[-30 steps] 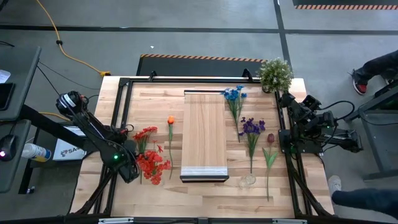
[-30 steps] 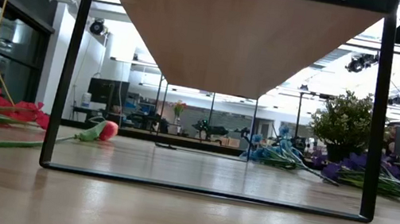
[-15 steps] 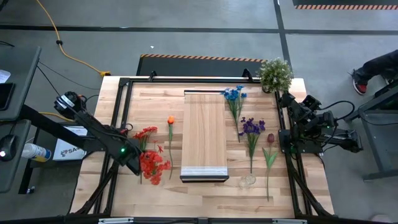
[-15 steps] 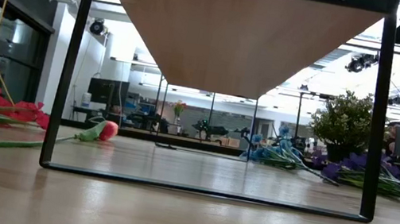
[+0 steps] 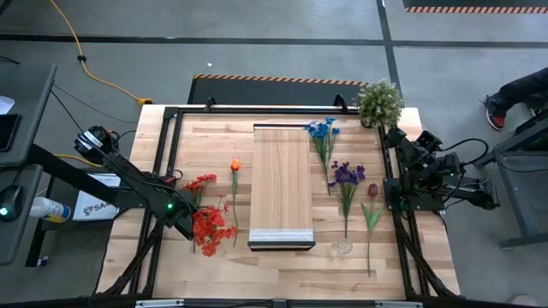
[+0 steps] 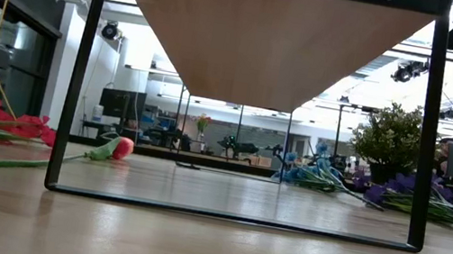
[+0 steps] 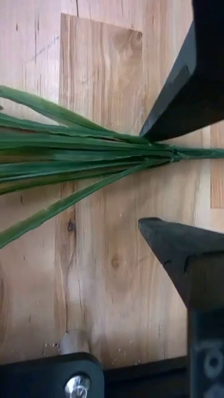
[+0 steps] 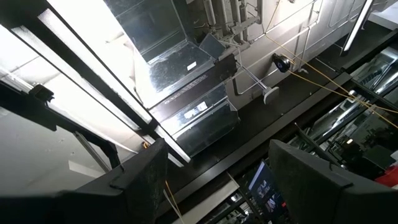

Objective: Pick and place flowers into a vace then onto a shelf
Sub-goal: Put the orange flowers into the left transparent vase

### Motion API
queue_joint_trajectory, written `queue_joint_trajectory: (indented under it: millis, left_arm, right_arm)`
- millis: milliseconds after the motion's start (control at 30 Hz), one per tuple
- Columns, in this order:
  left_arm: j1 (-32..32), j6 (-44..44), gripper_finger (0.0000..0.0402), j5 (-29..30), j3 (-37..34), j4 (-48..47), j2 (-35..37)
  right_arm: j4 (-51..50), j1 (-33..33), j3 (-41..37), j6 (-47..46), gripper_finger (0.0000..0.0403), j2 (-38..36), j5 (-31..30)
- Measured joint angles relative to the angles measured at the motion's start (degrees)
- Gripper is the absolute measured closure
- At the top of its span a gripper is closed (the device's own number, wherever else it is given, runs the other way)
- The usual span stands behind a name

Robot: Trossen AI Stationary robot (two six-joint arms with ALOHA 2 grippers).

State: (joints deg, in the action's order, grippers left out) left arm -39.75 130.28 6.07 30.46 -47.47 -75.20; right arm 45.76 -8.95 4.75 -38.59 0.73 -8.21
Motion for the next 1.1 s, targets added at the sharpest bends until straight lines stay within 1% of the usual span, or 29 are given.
queue_joint_trajectory:
  millis: [267,600,767,933,1100]
  left_arm:
    - [-0.02,-0.17,0.0256,-1.09,-0.02,-1.3,0.0]
    - [-0.02,0.12,0.0359,-1.79,-0.04,-2.71,-0.02]
    - [-0.02,0.69,0.0365,-2.32,-0.04,-3.14,-0.02]
    - [0.0,0.92,0.0352,-2.97,-0.08,-4.01,0.01]
    - [0.0,0.46,0.0366,-3.23,0.14,-4.8,0.06]
  right_arm:
    - [0.0,0.0,0.0,-0.15,0.0135,-0.01,0.0]
    - [0.0,-0.01,-0.01,-0.17,0.0135,-0.02,0.0]
    - [0.0,0.0,0.0,-0.17,0.0136,-0.02,0.0]
    - [0.0,-0.01,0.0,-0.2,0.0135,-0.01,0.0]
    - [0.01,-0.01,-0.01,-0.45,0.0136,0.01,0.0]
